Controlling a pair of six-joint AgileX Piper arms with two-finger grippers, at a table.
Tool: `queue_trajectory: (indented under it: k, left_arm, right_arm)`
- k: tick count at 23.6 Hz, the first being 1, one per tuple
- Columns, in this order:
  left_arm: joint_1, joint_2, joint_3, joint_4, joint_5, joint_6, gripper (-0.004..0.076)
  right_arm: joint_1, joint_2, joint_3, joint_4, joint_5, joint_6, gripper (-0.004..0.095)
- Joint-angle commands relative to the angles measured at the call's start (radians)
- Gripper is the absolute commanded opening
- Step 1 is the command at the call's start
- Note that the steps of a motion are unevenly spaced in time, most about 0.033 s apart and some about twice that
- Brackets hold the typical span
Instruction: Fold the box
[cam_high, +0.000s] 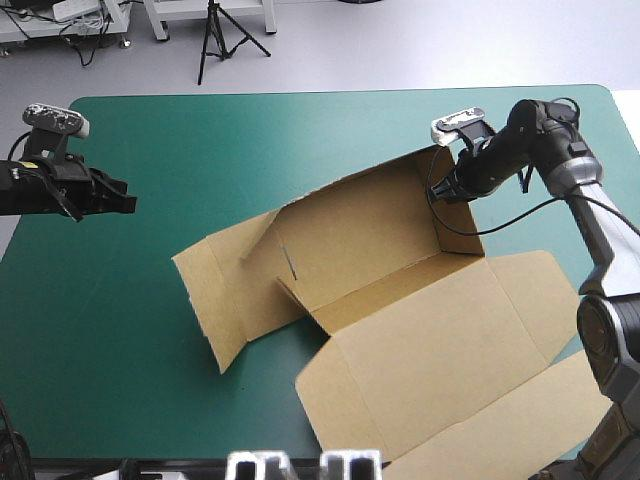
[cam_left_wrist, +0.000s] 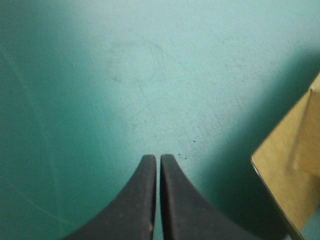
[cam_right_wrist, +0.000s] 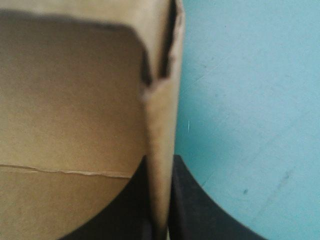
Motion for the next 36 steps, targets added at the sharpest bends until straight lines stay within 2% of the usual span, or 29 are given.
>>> queue_trajectory:
  k: [1,3,4,5,6,8,11,17,21,26,30,36]
  left_arm:
    - [0.0,-0.024,-0.034,-0.04,-0.025,-0.008,-0.0001]
    - [0.0,-0.024,-0.034,-0.04,-0.018,-0.008,-0.0009]
    - [0.0,-0.022,-0.034,-0.042,-0.018,-0.008,-0.0009]
    - [0.0,-0.022,-0.034,-0.042,-0.018,-0.008,-0.0009]
    - [0.0,-0.022,-0.034,-0.044,-0.018,-0.008,-0.0009]
    - [0.0,-0.022,-0.034,-0.04,-0.018,-0.008,-0.0009]
    - [0.0,-0.021,-0.034,-0.04,-0.025,-0.007,-0.0009]
    - [0.0,-0.021,-0.034,-0.042,-0.031,-0.007,-0.0009]
    - [0.0,-0.021,-0.034,-0.042,-0.031,-0.007,-0.0009]
    - [0.0,-0.021,-0.034,-0.049,-0.028,-0.009,-0.0009]
    - [0.0,-0.021,-0.034,-0.066,-0.03,-0.005,-0.0009]
    - [0.0,-0.021,-0.034,-0.091,-0.032,-0.005,-0.0009]
  right_arm:
    - [-0.005,0.046,-0.055,0.031,0.095,0.024,0.0011]
    - [-0.005,0.076,-0.089,0.062,0.095,-0.01,0.0154]
    - [-0.005,0.079,-0.113,0.083,0.095,-0.01,0.032]
    - [-0.005,0.079,-0.126,0.093,0.095,-0.01,0.0391]
    - [-0.005,0.079,-0.159,0.098,0.095,0.014,0.0558]
    - [-0.005,0.064,-0.218,0.085,0.095,0.082,0.0708]
    - [-0.005,-0.013,-0.29,0.062,0.095,0.098,0.0727]
    - [-0.003,-0.137,-0.278,-0.01,0.096,0.113,0.0727]
    - [-0.001,-0.109,-0.274,-0.013,0.096,0.113,0.0727]
    - [-0.001,-0.065,-0.17,-0.069,0.096,0.113,0.0725]
    - [0.001,-0.019,-0.078,-0.054,0.096,0.113,0.0725]
    - [0.045,0.052,-0.073,-0.045,0.095,0.098,0.0725]
